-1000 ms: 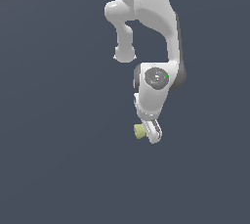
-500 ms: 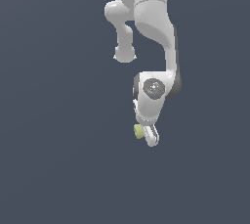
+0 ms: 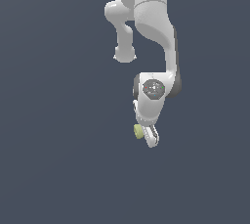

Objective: Pick up the object and move it to a goal position.

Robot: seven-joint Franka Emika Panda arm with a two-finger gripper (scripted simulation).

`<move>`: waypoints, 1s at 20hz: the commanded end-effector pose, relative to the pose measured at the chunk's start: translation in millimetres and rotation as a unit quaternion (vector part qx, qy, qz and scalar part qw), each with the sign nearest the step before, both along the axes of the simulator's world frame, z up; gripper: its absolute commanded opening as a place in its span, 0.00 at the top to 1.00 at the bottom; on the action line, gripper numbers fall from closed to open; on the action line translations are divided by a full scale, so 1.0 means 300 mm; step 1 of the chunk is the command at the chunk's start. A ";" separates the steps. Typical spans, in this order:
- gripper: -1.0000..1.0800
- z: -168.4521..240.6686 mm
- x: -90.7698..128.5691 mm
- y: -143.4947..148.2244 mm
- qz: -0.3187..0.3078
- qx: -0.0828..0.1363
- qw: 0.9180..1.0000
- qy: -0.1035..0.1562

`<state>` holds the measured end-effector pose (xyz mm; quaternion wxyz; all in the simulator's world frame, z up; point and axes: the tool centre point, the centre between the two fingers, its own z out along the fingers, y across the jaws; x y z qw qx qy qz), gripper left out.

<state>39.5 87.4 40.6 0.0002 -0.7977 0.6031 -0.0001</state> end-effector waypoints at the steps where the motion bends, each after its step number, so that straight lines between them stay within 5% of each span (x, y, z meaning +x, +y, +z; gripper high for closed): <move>1: 1.00 -0.001 -0.001 0.000 0.000 0.000 1.000 0.000; 11: 1.00 0.024 -0.024 -0.035 0.000 0.000 1.000 0.000; 20: 1.00 0.120 -0.115 -0.169 0.000 0.001 1.000 0.000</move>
